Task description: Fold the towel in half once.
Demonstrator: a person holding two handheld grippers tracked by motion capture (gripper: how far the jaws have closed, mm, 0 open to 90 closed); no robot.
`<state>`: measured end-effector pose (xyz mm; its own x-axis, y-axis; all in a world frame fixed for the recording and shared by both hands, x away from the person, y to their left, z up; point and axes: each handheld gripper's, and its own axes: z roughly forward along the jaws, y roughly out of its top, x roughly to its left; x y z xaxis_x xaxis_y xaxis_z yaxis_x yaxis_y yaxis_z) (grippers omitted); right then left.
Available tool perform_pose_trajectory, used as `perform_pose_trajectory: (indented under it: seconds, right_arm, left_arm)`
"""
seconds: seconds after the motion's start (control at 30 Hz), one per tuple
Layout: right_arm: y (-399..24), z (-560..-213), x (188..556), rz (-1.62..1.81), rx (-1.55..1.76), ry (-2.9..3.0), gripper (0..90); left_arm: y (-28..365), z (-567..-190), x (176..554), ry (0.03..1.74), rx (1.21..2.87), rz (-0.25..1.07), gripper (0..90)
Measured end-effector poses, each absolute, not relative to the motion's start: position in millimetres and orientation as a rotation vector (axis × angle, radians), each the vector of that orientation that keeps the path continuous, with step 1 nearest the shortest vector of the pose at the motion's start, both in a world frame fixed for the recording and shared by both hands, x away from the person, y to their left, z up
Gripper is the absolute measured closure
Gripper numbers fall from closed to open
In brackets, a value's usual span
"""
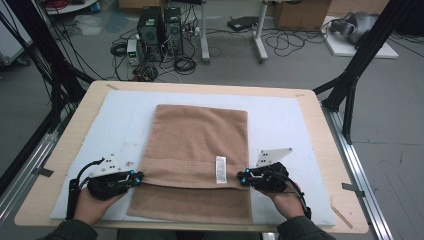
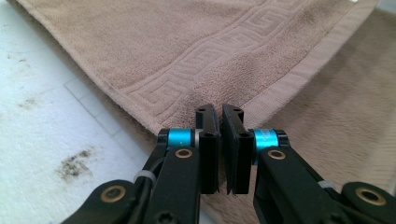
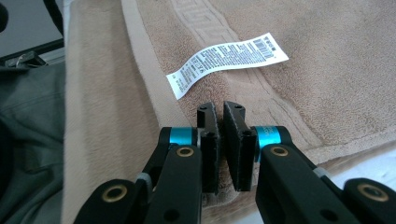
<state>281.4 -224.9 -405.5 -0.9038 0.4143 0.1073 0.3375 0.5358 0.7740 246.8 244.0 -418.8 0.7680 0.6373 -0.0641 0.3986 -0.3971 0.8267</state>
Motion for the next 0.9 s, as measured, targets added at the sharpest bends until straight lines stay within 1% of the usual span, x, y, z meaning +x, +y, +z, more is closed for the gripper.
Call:
perform_pose_trajectory:
  seconds: [0.5,0.6,0.7,0.77,0.83,0.87,0.9]
  right_arm:
    - [-230.3,-405.5,238.2,1.354,0.606,2.696,84.9]
    - [-229.7,-407.1,232.1,1.354,0.582,2.707,84.9]
    - [-229.2,-411.3,228.6,1.356,0.563,2.729,84.0]
    - [-229.0,-417.9,229.9,1.351,0.578,2.77,77.5]
    - [-230.3,-420.8,231.7,1.381,0.591,2.787,73.9]
    - [-230.5,-421.5,233.0,1.385,0.588,2.787,73.9]
    - [-230.1,-422.1,234.1,1.378,0.585,2.799,73.9]
  left_arm:
    - [245.6,-416.0,196.2,0.751,2.037,0.308,84.9]
    - [246.0,-418.5,188.9,0.754,2.037,0.297,85.0]
    - [245.4,-424.9,186.7,0.746,2.071,0.273,83.8]
    - [245.5,-429.6,187.5,0.747,2.08,0.252,73.5]
    - [245.4,-431.6,190.1,0.769,2.078,0.254,62.3]
    - [245.2,-432.2,192.1,0.773,2.079,0.254,57.7]
    - [245.0,-432.5,194.3,0.773,2.082,0.254,55.8]
